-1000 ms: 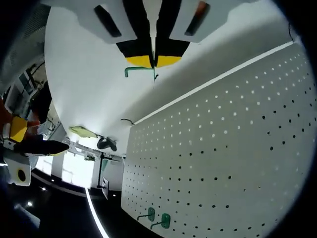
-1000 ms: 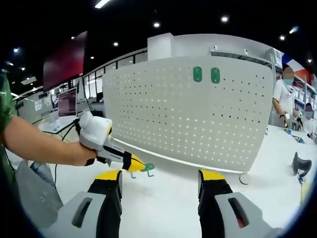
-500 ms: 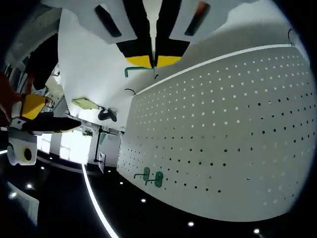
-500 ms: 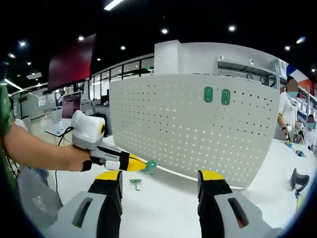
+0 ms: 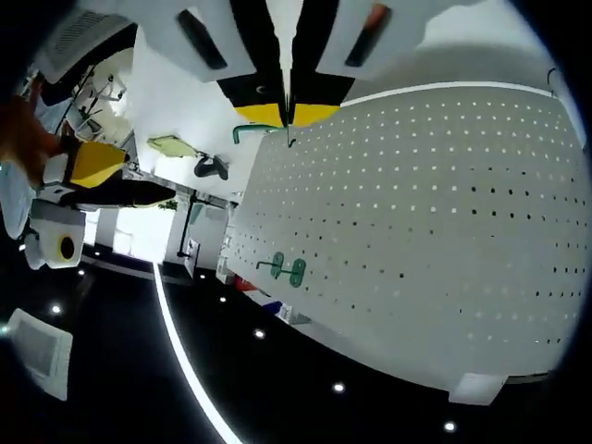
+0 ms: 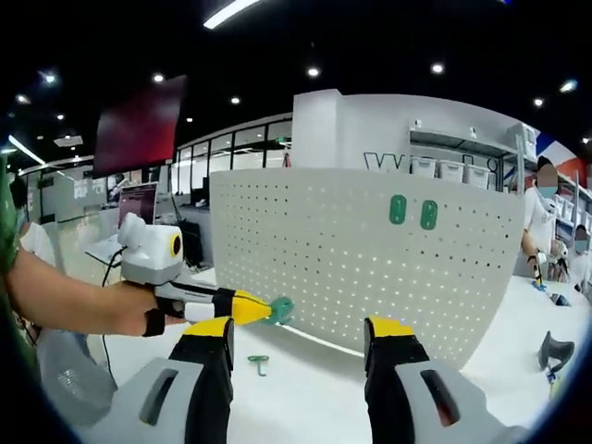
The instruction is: Insert the hook assembly into the mounting plate slot until the hook locks in place.
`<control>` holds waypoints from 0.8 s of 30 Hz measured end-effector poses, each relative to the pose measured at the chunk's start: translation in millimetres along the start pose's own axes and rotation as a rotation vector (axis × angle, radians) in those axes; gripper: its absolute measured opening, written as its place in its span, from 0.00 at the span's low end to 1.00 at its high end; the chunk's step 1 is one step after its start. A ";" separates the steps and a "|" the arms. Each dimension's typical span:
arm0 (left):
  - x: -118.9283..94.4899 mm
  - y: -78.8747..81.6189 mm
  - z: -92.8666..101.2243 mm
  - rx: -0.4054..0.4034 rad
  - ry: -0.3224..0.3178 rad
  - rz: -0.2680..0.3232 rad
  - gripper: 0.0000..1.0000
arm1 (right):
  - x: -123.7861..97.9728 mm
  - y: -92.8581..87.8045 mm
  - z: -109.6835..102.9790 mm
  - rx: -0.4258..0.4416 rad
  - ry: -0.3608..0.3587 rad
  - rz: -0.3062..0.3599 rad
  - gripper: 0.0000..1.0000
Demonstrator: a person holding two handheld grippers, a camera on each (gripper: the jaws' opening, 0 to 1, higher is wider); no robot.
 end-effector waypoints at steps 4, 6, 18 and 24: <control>-5.3 7.4 3.3 -0.019 -0.007 0.036 0.02 | 0.6 6.2 -1.5 0.000 -0.003 0.012 0.54; -7.7 12.1 4.6 -0.029 -0.012 0.061 0.02 | 1.3 9.2 -1.7 0.004 -0.005 0.018 0.53; -17.9 31.5 12.5 -0.051 -0.018 0.145 0.02 | 16.4 29.3 -7.2 0.073 0.023 0.063 0.43; -21.4 40.0 20.2 -0.048 -0.036 0.184 0.02 | 19.6 33.9 -11.0 0.113 0.035 0.078 0.40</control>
Point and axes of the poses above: the point that each gripper's makers call its tool centre point, and the gripper's own axes: x roughly forward along the fingers, z roughly to its right, y roughly out of its top, the point moved 8 cm from there along -x, roughly backward along the fingers, and after that the axes turned 2 degrees about y, right-handed, at the moved point
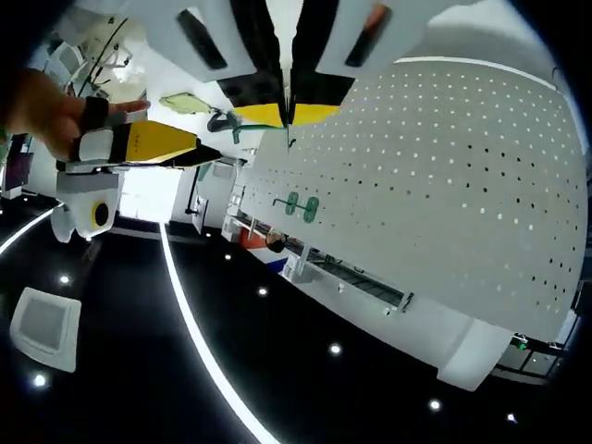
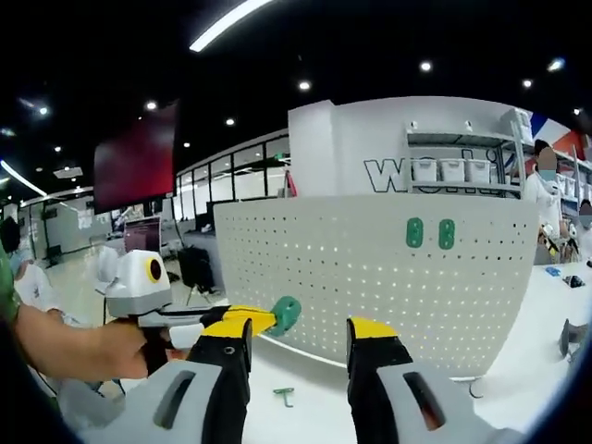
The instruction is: Insert the hook assembly into the mounting plate slot until the hook locks in place.
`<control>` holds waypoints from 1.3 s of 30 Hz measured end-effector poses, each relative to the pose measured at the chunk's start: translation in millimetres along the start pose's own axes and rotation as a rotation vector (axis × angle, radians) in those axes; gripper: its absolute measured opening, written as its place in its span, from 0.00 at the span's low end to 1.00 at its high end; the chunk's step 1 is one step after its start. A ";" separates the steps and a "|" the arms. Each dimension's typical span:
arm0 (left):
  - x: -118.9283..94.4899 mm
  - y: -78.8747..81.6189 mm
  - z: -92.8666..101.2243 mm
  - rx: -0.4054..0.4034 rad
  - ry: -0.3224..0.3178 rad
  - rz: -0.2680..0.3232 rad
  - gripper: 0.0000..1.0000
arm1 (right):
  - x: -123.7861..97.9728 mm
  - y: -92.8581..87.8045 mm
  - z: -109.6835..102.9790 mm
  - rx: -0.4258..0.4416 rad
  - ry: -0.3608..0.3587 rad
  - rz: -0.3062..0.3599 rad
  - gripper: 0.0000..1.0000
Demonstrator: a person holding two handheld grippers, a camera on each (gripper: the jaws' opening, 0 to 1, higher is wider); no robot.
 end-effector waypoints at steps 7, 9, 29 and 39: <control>-0.2 6.6 10.3 0.003 -0.023 0.043 0.02 | 1.5 4.7 0.9 0.083 0.007 0.029 0.34; -0.4 8.0 12.7 0.004 -0.026 0.054 0.02 | 1.8 6.8 0.7 0.105 0.011 0.040 0.32; -3.1 25.3 35.0 0.076 -0.056 0.136 0.02 | 4.4 16.8 -7.7 0.227 0.056 0.087 0.19; -6.6 29.1 40.6 0.116 -0.057 0.150 0.02 | 3.3 19.2 -10.4 0.291 0.079 0.099 0.14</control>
Point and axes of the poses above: the point that each gripper's makers call its tool centre point, and the gripper's own axes: x roughly forward along the fingers, z roughly to its right, y roughly out of its top, the point moved 8 cm from there along -x, roughly backward along the fingers, and after that the axes turned 2 degrees about y, right-handed, at the moved point
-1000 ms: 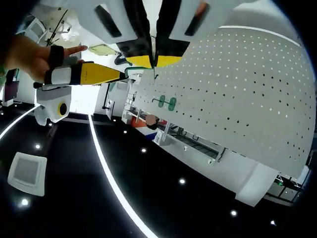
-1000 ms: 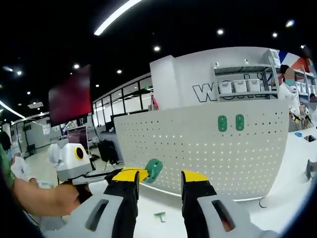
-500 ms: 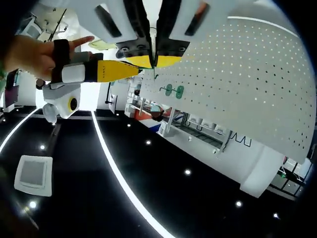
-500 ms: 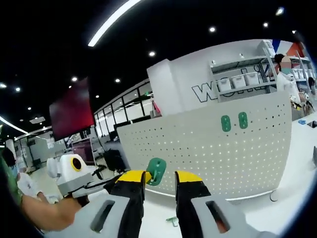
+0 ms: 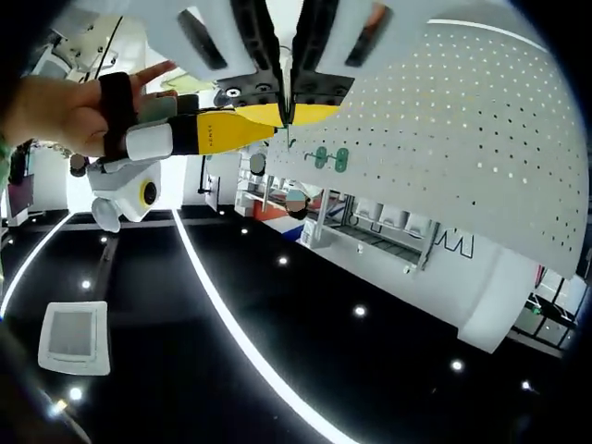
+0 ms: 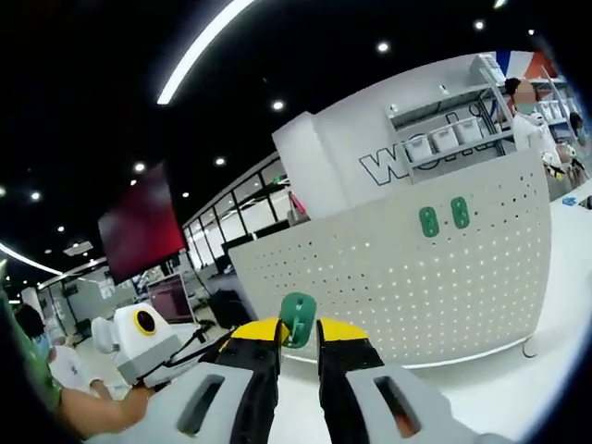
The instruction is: Insert the hook assembly into the mounting plate slot until the hook locks in place.
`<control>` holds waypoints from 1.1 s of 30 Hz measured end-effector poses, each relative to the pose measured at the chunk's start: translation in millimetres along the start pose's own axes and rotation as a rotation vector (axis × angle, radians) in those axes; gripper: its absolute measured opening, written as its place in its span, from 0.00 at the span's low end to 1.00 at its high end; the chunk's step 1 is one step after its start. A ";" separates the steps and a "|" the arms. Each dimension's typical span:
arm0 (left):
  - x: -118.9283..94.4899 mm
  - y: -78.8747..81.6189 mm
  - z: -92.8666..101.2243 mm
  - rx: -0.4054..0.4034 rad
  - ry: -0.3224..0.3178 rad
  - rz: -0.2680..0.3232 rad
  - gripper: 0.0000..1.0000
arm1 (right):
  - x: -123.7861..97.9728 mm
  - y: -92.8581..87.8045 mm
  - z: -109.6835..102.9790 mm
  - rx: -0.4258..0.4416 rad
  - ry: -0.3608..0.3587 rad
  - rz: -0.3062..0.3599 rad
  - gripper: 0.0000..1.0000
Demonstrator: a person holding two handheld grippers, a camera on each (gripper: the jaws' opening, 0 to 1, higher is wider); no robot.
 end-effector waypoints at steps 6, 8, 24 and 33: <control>-1.3 2.0 2.5 0.025 0.001 0.004 0.02 | 0.6 0.8 -3.9 0.024 0.015 0.007 0.08; -1.6 3.0 2.7 0.027 0.000 0.007 0.02 | 0.4 1.5 -5.2 0.016 0.013 0.011 0.07; -0.6 8.8 3.5 0.073 -0.004 0.025 0.02 | 1.1 2.9 -5.8 0.060 0.031 0.022 0.03; 0.3 8.3 3.0 0.090 -0.012 0.026 0.02 | 2.0 2.9 -3.5 0.113 0.044 0.018 0.02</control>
Point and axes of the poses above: the point that each gripper's makers call its tool centre point, and the gripper's own axes: x roughly forward along the fingers, z roughly to its right, y roughly out of its top, the point moved 8 cm from there along -x, roughly backward along the fingers, and after that the axes turned 2 degrees about y, right-handed, at the moved point
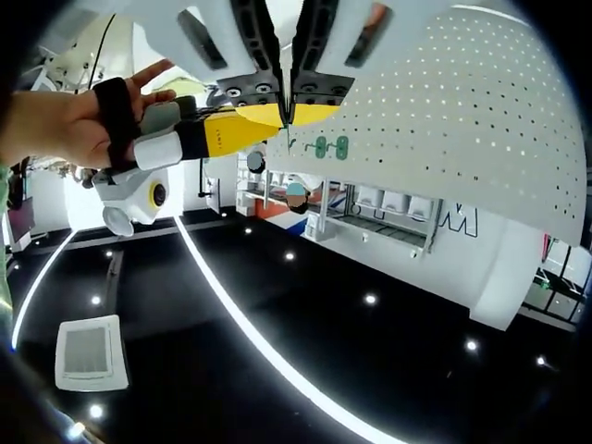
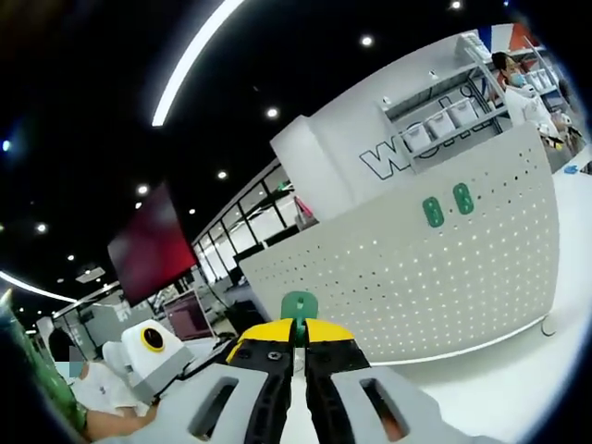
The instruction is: Insert the hook assembly into the mounting plate slot until the hook locks in place.
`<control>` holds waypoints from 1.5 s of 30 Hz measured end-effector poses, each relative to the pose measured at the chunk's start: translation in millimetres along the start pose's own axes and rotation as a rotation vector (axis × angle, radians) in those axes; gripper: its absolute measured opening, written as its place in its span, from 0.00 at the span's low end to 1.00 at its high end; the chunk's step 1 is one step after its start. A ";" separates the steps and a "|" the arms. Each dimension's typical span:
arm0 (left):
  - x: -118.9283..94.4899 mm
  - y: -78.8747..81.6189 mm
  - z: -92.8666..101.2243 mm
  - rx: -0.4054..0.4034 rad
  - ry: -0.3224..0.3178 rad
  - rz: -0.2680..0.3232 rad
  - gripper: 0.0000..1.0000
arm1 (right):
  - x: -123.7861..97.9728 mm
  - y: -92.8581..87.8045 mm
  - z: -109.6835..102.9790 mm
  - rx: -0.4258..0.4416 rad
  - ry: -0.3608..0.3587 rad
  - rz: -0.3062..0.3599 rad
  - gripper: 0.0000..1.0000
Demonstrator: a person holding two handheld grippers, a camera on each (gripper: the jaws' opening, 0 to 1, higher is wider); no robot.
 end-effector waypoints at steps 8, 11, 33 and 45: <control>0.7 1.6 -1.4 0.033 -0.001 -0.007 0.02 | 1.0 1.1 -0.6 -0.022 0.002 0.003 0.01; 0.9 2.0 -1.4 0.056 -0.007 -0.021 0.03 | 0.7 0.6 -0.4 -0.033 -0.001 0.004 0.01; -1.4 4.2 -4.5 0.121 -0.038 -0.077 0.06 | 0.2 0.8 -9.1 -0.411 -0.115 -0.039 0.01; 0.5 2.7 -2.3 0.104 -0.056 -0.092 0.04 | -0.4 -0.1 -12.4 -0.572 -0.193 -0.053 0.01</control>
Point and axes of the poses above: the point that each gripper's makers call its tool centre point, and the gripper's own axes: x roughly forward along the fingers, z roughly to its right, y roughly out of its top, the point moved 8 cm from there along -x, roughly backward along the fingers, and after that the axes turned 2 degrees about y, right-handed, at the moved point
